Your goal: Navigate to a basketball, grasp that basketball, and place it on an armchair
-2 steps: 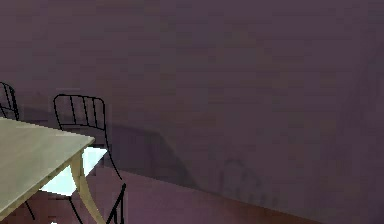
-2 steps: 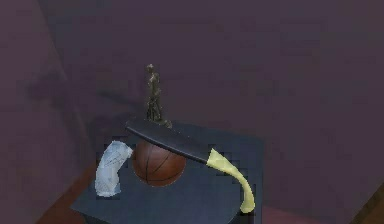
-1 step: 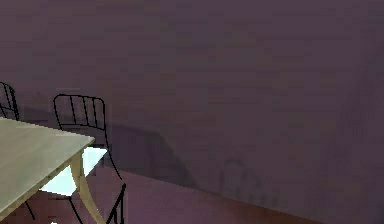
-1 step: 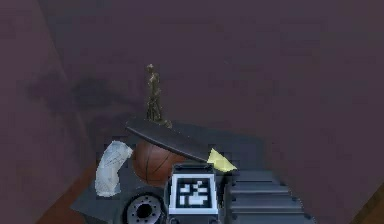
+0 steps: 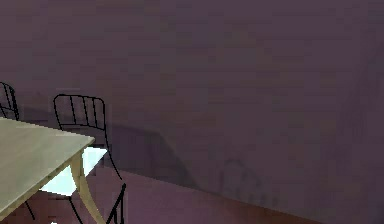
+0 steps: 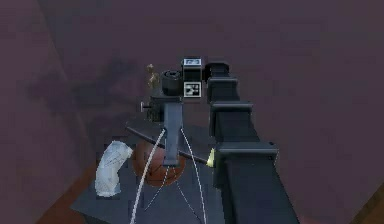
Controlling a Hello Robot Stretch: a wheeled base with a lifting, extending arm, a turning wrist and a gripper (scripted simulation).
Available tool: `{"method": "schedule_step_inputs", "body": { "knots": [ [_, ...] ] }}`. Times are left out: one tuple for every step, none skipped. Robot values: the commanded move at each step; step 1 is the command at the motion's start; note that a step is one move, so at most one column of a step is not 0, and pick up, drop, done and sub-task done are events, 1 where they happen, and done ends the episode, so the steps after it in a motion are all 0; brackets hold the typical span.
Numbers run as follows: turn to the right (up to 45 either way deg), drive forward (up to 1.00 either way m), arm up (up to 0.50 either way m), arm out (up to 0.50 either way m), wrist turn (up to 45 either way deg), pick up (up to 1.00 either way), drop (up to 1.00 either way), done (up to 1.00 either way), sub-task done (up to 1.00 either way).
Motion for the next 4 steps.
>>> {"method": "schedule_step_inputs", "body": {
  "knots": [
    [0.0, 0.00, 0.00, 0.00, 45.0, 0.00, 0.00, 0.00, 0.00],
    [0.0, 0.00, 0.00, 0.00, 45.0, 0.00, 0.00, 0.00, 0.00],
    [0.0, 0.00, 0.00, 0.00, 45.0, 0.00, 0.00, 0.00, 0.00],
    [0.0, 0.00, 0.00, 0.00, 15.0, 0.00, 0.00, 0.00, 0.00]
  ]
}}
